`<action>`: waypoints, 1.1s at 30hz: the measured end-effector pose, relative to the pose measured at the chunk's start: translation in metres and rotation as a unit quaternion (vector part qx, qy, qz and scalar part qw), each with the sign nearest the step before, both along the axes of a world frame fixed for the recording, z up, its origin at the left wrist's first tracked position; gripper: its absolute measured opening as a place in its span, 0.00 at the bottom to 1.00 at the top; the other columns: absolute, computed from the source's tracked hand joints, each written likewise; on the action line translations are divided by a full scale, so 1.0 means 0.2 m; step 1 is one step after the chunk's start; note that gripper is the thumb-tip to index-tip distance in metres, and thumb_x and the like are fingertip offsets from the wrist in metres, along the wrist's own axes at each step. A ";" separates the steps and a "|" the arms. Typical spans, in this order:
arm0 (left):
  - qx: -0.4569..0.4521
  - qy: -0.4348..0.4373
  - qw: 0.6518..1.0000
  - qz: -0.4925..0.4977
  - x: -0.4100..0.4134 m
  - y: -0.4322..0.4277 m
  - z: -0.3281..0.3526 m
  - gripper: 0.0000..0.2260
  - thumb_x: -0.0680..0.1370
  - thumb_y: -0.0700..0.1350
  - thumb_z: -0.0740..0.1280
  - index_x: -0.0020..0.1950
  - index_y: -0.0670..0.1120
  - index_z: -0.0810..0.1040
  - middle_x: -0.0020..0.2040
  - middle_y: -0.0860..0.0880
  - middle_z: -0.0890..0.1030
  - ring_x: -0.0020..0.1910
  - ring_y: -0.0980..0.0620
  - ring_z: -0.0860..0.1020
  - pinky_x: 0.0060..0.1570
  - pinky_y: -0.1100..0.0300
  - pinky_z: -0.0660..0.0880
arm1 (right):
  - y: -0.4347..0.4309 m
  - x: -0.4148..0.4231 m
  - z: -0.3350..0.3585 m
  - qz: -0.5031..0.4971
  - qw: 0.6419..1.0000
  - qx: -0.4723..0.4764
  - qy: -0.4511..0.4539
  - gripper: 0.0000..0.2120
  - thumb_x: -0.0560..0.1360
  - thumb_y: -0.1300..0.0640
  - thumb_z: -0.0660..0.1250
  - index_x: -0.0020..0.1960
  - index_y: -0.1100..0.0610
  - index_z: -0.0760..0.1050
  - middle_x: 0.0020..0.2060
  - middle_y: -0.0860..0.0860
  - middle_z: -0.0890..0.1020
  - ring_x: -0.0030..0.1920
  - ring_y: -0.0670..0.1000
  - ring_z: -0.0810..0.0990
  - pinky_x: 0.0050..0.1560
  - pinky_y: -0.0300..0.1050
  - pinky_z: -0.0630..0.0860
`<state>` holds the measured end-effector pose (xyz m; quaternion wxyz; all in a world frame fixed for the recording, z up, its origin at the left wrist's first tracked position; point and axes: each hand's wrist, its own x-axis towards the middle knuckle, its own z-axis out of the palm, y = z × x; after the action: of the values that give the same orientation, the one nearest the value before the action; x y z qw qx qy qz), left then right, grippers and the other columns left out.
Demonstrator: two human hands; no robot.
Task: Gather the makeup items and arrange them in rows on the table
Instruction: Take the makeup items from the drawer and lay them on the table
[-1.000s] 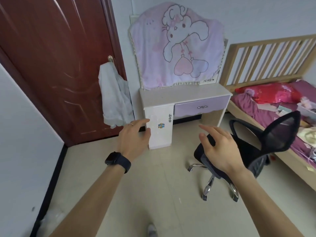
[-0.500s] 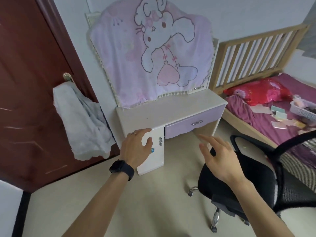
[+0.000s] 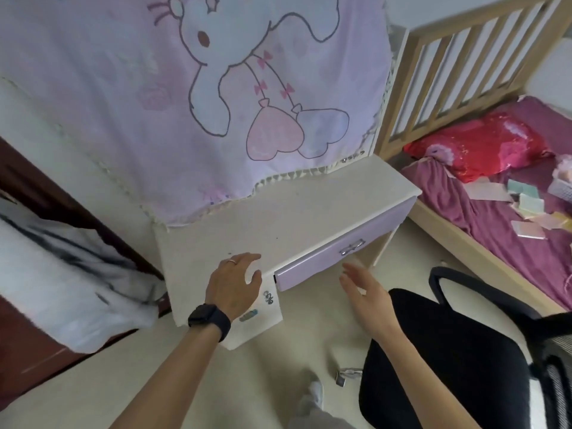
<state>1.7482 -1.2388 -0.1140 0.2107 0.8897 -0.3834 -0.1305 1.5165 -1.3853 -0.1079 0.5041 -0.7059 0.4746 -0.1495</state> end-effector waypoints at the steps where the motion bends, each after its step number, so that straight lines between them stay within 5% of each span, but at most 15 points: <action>1: 0.009 0.007 1.000 0.000 0.05 -0.07 -0.03 0.17 0.81 0.51 0.62 0.70 0.57 0.73 0.71 0.55 0.73 0.71 0.51 0.67 0.68 0.55 0.67 | -0.07 0.06 -0.06 -0.011 1.000 0.016 0.004 0.12 0.81 0.46 0.64 0.64 0.40 0.75 0.55 0.35 0.80 0.59 0.39 0.77 0.59 0.40 0.70; 4: 0.044 0.028 0.999 -0.013 0.19 -0.27 -0.17 0.18 0.81 0.52 0.62 0.72 0.58 0.72 0.74 0.54 0.69 0.74 0.51 0.64 0.71 0.55 0.65 | -0.28 0.22 -0.26 -0.050 0.995 0.083 0.033 0.08 0.81 0.44 0.64 0.60 0.37 0.73 0.51 0.36 0.79 0.54 0.43 0.77 0.54 0.42 0.72; 9: 0.115 0.053 0.991 -0.046 0.35 -0.60 -0.54 0.23 0.82 0.54 0.60 0.78 0.59 0.63 0.80 0.52 0.58 0.79 0.50 0.55 0.76 0.53 0.56 | -0.55 0.42 -0.77 -0.148 0.955 0.251 0.060 0.17 0.81 0.47 0.64 0.65 0.56 0.74 0.57 0.52 0.80 0.56 0.54 0.79 0.58 0.54 0.76; 13: 0.185 0.023 0.979 -0.082 0.44 -0.80 -0.86 0.27 0.82 0.59 0.55 0.80 0.60 0.52 0.82 0.51 0.47 0.81 0.48 0.47 0.77 0.48 0.49 | -0.69 0.49 -1.09 -0.232 0.903 0.359 0.033 0.16 0.81 0.44 0.63 0.58 0.56 0.76 0.54 0.62 0.79 0.55 0.59 0.80 0.48 0.49 0.74; 19: 0.149 -0.068 0.983 -0.080 0.51 -0.89 -1.11 0.28 0.80 0.64 0.51 0.80 0.62 0.54 0.82 0.51 0.49 0.80 0.47 0.49 0.76 0.42 0.49 | -0.86 0.59 -1.29 -0.283 0.867 0.409 -0.046 0.37 0.64 0.24 0.68 0.64 0.45 0.71 0.59 0.47 0.78 0.61 0.52 0.77 0.59 0.54 0.75; 22: 0.124 -0.082 0.986 -0.075 0.52 -0.88 -1.15 0.28 0.79 0.65 0.50 0.79 0.62 0.57 0.82 0.51 0.52 0.80 0.47 0.51 0.76 0.41 0.51 | -0.94 0.67 -1.33 -0.296 0.857 0.410 -0.095 0.46 0.55 0.23 0.72 0.66 0.47 0.76 0.61 0.47 0.79 0.64 0.51 0.77 0.65 0.54 0.73; 28: 0.111 -0.080 0.989 -0.057 0.53 -0.87 -1.20 0.27 0.79 0.64 0.51 0.79 0.64 0.56 0.82 0.54 0.51 0.80 0.50 0.49 0.77 0.43 0.49 | -0.97 0.73 -1.43 -0.344 0.830 0.404 -0.170 0.42 0.54 0.33 0.83 0.63 0.50 0.81 0.58 0.46 0.83 0.63 0.50 0.79 0.63 0.47 0.75; 33: 0.112 -0.069 0.990 -0.056 0.53 -0.88 -1.19 0.26 0.80 0.63 0.52 0.79 0.64 0.55 0.82 0.54 0.51 0.80 0.50 0.48 0.78 0.45 0.46 | -1.02 0.71 -1.43 -0.344 0.819 0.409 -0.210 0.27 0.53 0.38 0.85 0.49 0.47 0.88 0.35 0.43 0.79 0.44 0.47 0.77 0.51 0.42 0.76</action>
<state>1.8540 -1.4143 -0.3527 0.0755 0.8918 -0.4290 -0.1225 1.6591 -1.5886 -0.3933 0.7495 -0.1778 0.5868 -0.2497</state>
